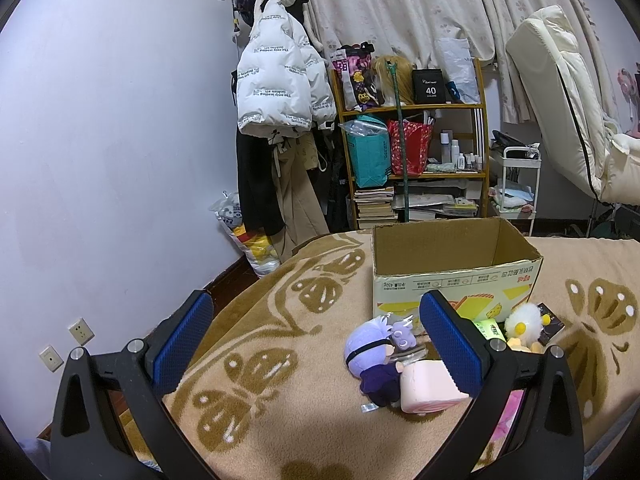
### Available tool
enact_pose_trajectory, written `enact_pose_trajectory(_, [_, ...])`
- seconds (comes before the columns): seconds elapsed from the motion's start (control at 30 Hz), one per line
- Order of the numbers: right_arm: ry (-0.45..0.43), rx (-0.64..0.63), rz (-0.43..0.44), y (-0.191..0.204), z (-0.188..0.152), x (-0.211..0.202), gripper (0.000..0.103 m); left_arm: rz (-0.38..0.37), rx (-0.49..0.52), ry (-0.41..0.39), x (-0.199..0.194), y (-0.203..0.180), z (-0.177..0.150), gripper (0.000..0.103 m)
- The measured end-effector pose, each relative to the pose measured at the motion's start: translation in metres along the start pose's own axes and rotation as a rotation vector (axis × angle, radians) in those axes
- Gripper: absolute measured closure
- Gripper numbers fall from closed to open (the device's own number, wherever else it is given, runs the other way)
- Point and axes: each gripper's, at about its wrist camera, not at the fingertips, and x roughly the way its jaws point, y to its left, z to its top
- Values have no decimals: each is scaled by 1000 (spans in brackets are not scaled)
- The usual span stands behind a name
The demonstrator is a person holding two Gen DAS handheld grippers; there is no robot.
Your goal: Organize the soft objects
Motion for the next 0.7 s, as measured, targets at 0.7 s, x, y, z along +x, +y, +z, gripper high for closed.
enact_pose_trajectory(0.7, [0,1,0,0,0,0,0,1,1,-2,0,1,0,1])
